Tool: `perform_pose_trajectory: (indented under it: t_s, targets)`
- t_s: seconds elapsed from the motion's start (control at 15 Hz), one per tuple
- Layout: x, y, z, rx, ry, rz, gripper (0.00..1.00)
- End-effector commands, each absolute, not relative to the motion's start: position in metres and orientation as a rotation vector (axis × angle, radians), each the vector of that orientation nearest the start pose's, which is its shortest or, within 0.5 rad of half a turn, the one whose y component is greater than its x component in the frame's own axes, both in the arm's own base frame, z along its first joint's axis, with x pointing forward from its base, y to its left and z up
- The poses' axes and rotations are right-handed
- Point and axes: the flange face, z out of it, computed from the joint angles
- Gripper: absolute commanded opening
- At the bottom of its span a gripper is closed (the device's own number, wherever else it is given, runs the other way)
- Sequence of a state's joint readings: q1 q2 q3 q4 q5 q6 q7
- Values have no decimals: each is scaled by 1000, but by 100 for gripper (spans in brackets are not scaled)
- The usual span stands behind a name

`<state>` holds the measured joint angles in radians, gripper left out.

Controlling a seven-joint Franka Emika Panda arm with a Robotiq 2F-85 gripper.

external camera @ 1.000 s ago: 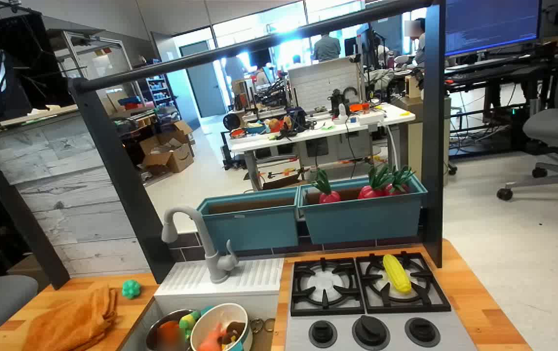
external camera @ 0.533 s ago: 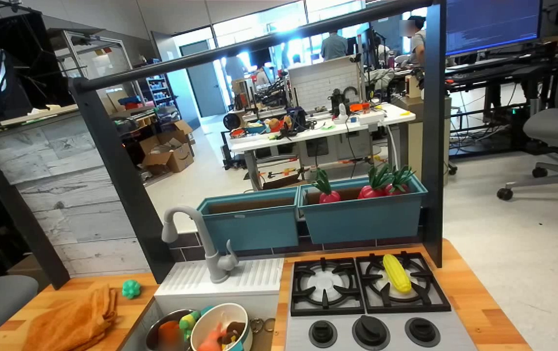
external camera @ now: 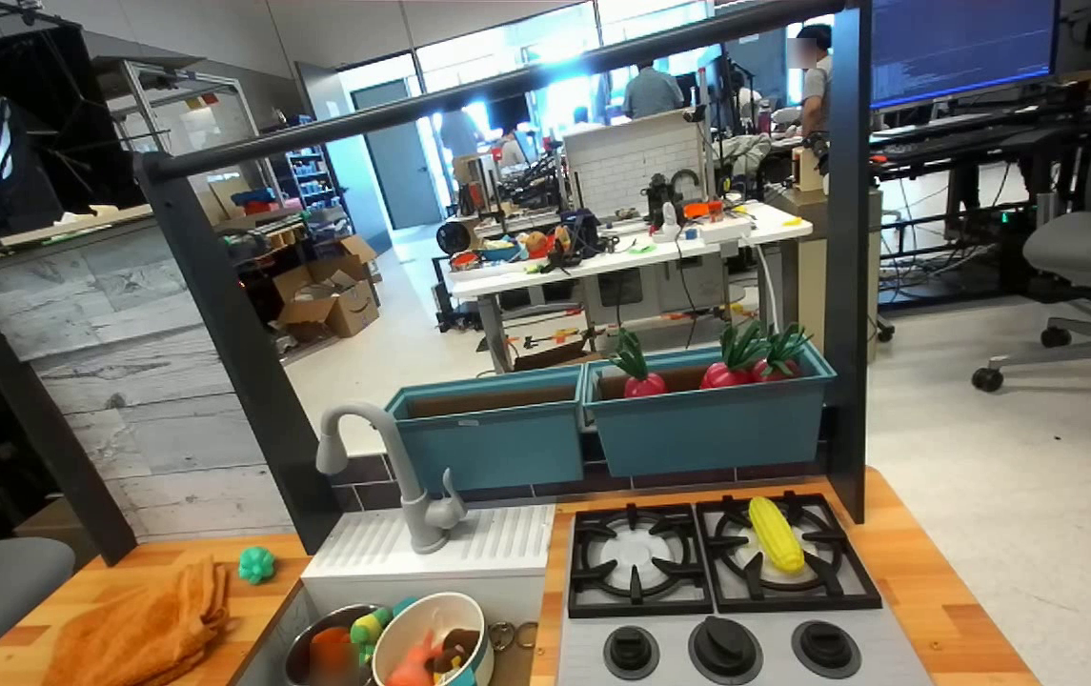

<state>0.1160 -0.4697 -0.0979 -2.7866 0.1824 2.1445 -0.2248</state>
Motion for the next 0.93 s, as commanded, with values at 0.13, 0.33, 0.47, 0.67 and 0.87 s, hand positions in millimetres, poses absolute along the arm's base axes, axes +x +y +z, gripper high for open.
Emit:
perform_pose_trajectory:
  t_s: [0.13,0.33,0.47,0.67,0.87]
  targets:
    - [336,14,332,-2903,-192,245,100]
    - [353,7,303,-2888,-128,242,100]
    - [382,12,282,-2887,-99,247,100]
    - [418,21,257,-2934,-47,279,100]
    - [463,32,226,-2948,16,311,100]
